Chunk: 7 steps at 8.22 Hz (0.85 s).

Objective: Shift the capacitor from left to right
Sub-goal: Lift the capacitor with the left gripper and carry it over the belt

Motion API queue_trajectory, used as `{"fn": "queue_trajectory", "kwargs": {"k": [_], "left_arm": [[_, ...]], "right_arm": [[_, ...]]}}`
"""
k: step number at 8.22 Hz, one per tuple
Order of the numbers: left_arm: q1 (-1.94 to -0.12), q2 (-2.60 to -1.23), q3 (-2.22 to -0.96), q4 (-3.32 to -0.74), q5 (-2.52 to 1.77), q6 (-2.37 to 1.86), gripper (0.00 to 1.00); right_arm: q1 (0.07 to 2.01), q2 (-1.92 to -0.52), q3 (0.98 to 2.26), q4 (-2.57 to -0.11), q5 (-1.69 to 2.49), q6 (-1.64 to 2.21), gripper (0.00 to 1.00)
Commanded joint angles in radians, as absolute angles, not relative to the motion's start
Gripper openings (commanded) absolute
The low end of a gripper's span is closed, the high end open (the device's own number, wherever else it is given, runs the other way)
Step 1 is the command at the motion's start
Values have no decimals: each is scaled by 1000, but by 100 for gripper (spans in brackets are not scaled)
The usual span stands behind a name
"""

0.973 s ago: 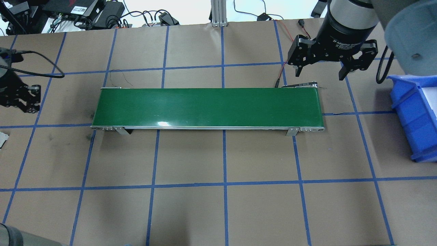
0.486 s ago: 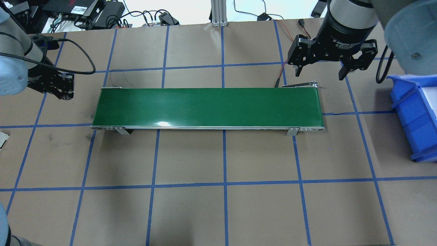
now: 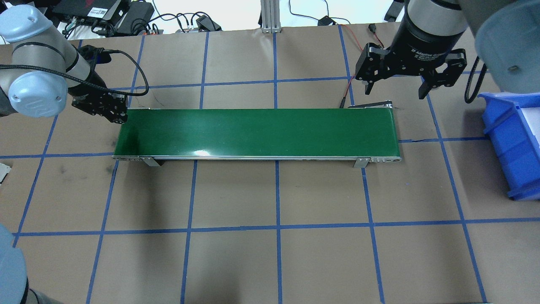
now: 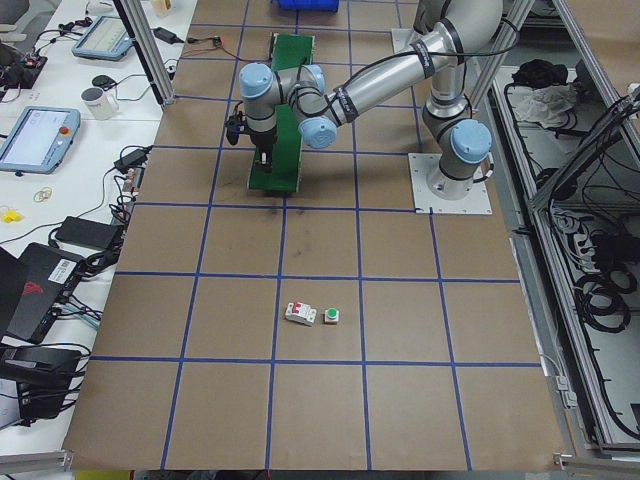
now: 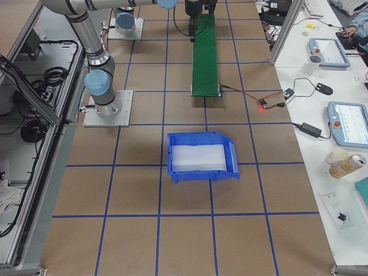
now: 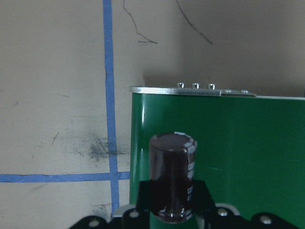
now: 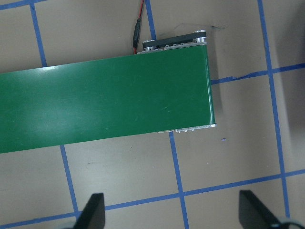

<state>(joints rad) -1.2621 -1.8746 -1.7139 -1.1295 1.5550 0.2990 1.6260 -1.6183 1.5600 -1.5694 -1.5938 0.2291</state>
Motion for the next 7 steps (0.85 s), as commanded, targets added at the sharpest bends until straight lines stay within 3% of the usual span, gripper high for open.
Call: {"fn": "queue_trajectory", "kwargs": {"k": [1,7], "left_arm": [[-1266,-1907,-1715,-1132,1552,298,0],[-1278,-1925,-1718,-1209,1557,302,0]], "right_arm": [[1626,-1618,1560,-1569,-1594,229,100],[1626,-1606,1560,-1571,-1601,222,100]]}}
